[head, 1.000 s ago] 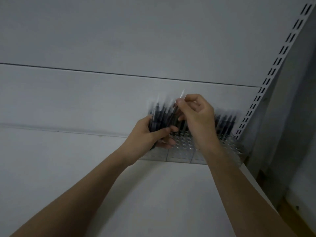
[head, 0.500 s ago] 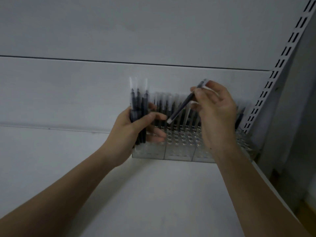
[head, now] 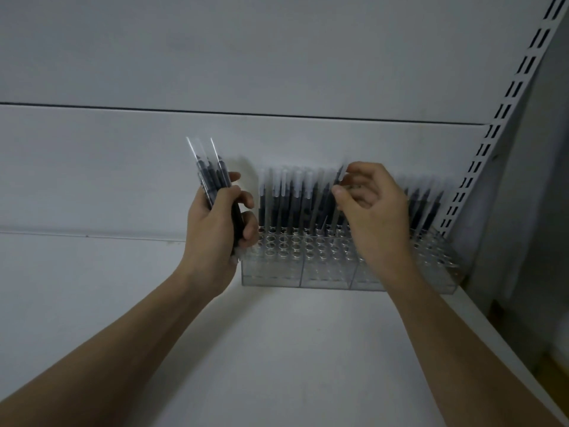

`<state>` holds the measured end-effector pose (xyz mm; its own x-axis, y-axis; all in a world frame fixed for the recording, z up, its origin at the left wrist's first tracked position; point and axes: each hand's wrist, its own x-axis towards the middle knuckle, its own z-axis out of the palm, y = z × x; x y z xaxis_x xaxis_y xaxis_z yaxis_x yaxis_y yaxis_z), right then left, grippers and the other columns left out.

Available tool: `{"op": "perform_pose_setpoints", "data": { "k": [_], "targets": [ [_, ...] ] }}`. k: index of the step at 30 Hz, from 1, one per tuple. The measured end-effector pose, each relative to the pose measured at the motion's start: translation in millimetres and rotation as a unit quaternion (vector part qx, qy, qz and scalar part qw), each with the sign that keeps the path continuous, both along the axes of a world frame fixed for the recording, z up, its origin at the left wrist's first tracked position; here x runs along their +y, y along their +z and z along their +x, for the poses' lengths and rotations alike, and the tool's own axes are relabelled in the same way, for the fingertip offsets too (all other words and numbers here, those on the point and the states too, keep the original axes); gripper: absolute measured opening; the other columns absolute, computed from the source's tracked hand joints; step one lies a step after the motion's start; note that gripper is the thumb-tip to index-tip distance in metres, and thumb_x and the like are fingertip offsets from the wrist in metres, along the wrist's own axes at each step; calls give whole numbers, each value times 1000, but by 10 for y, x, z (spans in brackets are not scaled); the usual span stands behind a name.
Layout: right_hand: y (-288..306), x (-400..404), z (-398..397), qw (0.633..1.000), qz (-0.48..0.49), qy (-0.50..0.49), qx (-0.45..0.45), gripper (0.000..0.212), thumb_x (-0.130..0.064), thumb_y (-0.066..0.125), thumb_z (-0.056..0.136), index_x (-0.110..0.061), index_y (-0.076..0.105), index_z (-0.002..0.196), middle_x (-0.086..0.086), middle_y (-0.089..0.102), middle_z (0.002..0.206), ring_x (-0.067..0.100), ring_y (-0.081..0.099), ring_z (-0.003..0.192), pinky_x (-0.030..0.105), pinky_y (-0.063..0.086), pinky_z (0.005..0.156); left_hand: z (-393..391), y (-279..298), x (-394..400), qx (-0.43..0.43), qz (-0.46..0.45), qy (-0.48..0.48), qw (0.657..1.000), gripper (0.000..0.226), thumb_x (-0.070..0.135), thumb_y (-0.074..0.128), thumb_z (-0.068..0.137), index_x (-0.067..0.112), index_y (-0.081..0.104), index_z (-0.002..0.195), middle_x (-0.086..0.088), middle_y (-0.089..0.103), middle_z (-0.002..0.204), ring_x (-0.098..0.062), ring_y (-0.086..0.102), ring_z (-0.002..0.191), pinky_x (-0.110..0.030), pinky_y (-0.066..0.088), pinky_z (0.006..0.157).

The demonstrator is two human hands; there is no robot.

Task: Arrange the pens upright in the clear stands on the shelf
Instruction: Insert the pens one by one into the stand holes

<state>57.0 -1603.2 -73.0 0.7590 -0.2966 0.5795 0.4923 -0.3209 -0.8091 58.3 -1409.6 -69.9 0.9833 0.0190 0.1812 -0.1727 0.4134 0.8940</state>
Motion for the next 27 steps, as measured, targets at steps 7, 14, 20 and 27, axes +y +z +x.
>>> {"op": "perform_pose_setpoints", "data": {
  "k": [7, 14, 20, 27],
  "targets": [
    [-109, 35, 69, 992, -98, -11, 75, 21, -10, 71, 90, -24, 60, 102, -10, 65, 90, 0, 64, 81, 9, 51, 71, -7, 1, -11, -14, 4, 9, 1000, 14, 10, 42, 100, 17, 46, 112, -1, 59, 74, -15, 38, 44, -19, 23, 35],
    [-116, 33, 77, 985, -132, -47, 97, 13, -15, 72, 91, -22, 61, 94, -10, 65, 86, -3, 62, 76, 4, 48, 64, -47, -17, -18, -26, 55, -7, 998, 31, 20, 47, 103, -6, 50, 119, 0, 57, 56, -14, 41, 39, -17, 28, 32],
    [-111, 21, 68, 986, -130, -37, 100, 14, -18, 72, 91, -21, 61, 98, -8, 65, 86, 2, 63, 75, 8, 49, 64, -51, 6, -29, -36, -6, -10, 999, 15, 17, 48, 103, 10, 54, 115, -1, 58, 75, -18, 52, 50, -22, 42, 41],
    [56, 45, -55, 999, -40, -29, 16, 5, -21, 64, 96, -24, 61, 94, -4, 65, 85, 16, 64, 72, 25, 53, 63, -63, -21, -34, -48, 53, -77, 994, 7, 15, 52, 100, 8, 52, 101, -7, 66, 79, -22, 56, 48, -30, 50, 46]
  ]
}}
